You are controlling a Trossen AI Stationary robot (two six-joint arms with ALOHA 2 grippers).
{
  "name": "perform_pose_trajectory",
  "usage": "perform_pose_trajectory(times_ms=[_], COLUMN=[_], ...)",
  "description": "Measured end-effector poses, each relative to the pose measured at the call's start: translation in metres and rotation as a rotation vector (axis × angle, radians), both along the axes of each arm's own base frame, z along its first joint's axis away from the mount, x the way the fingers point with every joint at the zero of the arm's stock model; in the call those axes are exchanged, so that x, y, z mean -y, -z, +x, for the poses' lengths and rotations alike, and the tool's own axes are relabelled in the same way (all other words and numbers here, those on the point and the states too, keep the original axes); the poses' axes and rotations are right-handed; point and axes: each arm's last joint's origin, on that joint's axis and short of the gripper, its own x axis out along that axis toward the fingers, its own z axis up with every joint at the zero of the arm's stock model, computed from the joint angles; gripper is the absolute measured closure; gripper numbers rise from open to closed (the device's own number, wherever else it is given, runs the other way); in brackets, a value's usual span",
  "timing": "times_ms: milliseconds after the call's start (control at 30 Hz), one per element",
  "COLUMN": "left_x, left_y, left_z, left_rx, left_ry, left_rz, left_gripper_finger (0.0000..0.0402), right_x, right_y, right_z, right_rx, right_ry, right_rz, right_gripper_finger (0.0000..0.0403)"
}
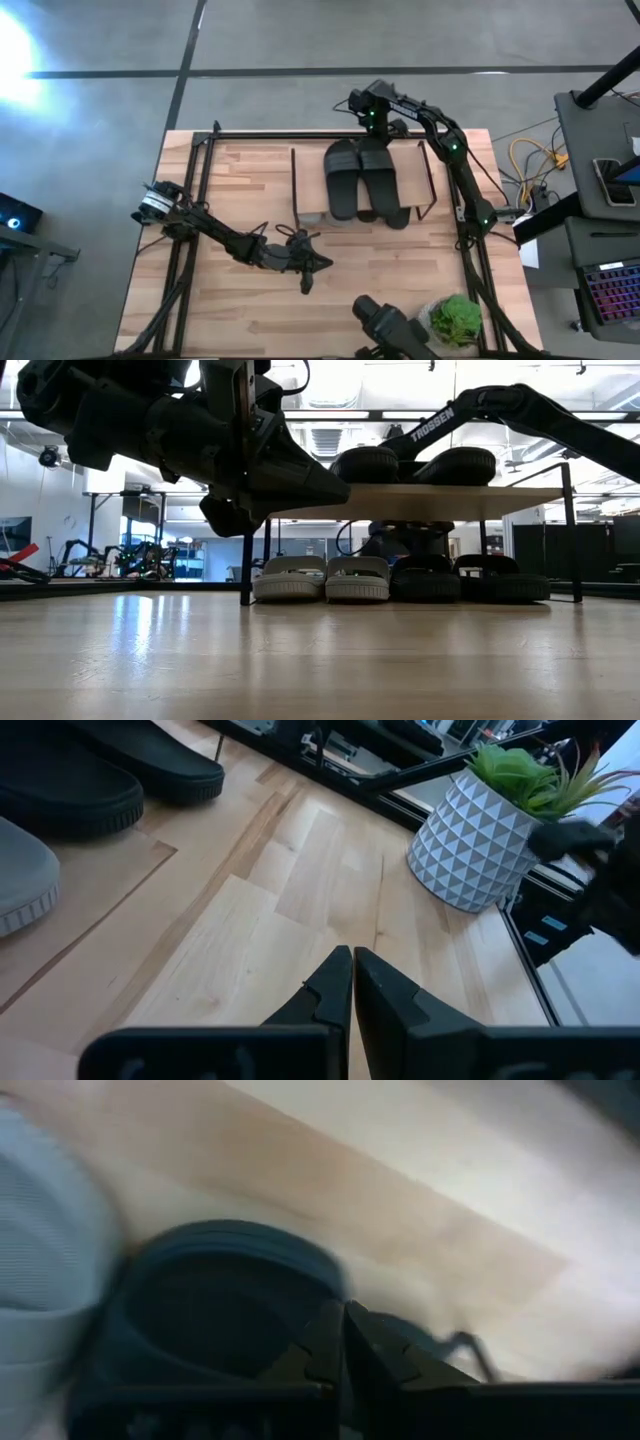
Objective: Pick and place slides into the shelf
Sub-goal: Adjust the black slippers under the shelf
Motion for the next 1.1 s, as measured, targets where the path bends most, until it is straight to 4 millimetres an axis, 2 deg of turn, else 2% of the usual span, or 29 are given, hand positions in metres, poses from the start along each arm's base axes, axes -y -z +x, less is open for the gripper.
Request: perform_pose_trajectory(times_ms=[167, 300, 400, 567, 867, 1000, 1100], left_x=[0.0, -0.001, 0.0, -0.001, -0.001, -0.001, -0.001], left_y=[0.0, 0.0, 0.0, 0.001, 0.001, 0.001, 0.001], left_z=[0.0, 0.0, 0.0, -0.001, 0.0, 0.0, -0.001], left_rx=[0.001, 0.001, 0.001, 0.0, 0.0, -0.001, -0.002], left_ry=[-0.01, -0.025, -0.025, -0.024, -0.025, -0.025, -0.025], left_rz=[0.003, 0.008, 0.002, 0.007, 0.008, 0.009, 0.01], left_gripper_finger=[0.0402, 0.0402, 0.0402, 0.0402, 0.0402, 0.0402, 0.0402], right_x=[-0.008, -0.006, -0.002, 0.005, 0.014, 0.027, 0.03], right_y=[0.014, 0.032, 0.036, 0.029, -0.004, -0.004, 0.007], right_z=[0.012, 0.014, 0.014, 0.014, 0.012, 0.005, 0.001], right_rx=[0.079, 0.09, 0.094, 0.097, 0.12, 0.122, 0.093], right_ry=[-0.01, 0.013, 0.016, 0.02, 0.013, 0.037, 0.047], right_rz=[0.029, 0.017, -0.005, -0.057, -0.151, -0.21, -0.184], right_gripper_finger=[0.0394, 0.0394, 0.0394, 0.0394, 0.0394, 0.0394, 0.0394])
